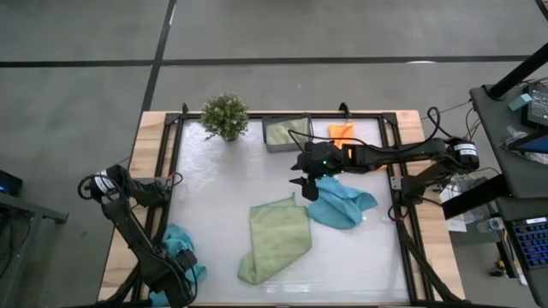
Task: Fold microfiber towels
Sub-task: Fold the left blue towel
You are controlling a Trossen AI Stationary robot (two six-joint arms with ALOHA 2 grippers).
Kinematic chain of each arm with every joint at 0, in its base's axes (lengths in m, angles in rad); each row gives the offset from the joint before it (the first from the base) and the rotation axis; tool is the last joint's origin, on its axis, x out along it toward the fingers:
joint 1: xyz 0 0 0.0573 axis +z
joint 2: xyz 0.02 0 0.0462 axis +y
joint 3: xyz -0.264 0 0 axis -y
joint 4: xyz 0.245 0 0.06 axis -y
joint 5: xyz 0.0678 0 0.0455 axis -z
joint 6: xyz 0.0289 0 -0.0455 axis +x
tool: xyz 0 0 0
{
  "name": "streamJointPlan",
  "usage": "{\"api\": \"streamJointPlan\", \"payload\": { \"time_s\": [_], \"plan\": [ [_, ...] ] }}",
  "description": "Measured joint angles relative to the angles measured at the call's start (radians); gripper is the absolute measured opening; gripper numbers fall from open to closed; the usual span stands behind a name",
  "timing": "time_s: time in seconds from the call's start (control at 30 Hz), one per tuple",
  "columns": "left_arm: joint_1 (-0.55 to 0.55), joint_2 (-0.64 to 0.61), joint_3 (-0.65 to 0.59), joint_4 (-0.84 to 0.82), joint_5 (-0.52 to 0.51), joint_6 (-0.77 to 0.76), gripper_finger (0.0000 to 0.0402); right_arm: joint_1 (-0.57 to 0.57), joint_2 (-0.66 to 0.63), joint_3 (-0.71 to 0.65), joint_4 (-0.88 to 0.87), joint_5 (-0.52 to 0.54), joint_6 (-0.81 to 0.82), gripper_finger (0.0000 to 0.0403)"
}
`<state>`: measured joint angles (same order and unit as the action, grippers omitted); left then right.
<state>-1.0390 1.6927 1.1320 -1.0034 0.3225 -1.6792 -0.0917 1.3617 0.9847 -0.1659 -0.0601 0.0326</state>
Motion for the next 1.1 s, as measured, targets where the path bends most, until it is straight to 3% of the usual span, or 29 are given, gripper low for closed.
{"api": "streamJointPlan", "payload": {
  "time_s": [0.33,0.6,0.73,0.8,1.1],
  "plan": [
    [0.0,-0.036,-0.003,-0.011,0.007,0.007,0.0152,0.013,0.0,-0.073,0.05,0.0,0.018,0.0201],
    [0.0,-0.042,-0.003,0.001,0.007,0.018,0.0015,0.013,0.0,-0.122,0.11,0.0,0.035,0.0201],
    [0.0,-0.042,0.002,-0.003,-0.008,0.042,0.0003,0.013,0.0,-0.14,0.142,0.0,0.039,0.0201],
    [0.004,-0.048,0.02,-0.022,-0.08,0.073,0.0001,0.015,0.0,-0.141,0.149,0.0,0.039,0.0201],
    [0.055,-0.199,0.11,-0.198,-0.658,0.223,0.0,0.071,0.0,-0.167,0.345,-0.001,0.039,0.0201]
  ]
}}
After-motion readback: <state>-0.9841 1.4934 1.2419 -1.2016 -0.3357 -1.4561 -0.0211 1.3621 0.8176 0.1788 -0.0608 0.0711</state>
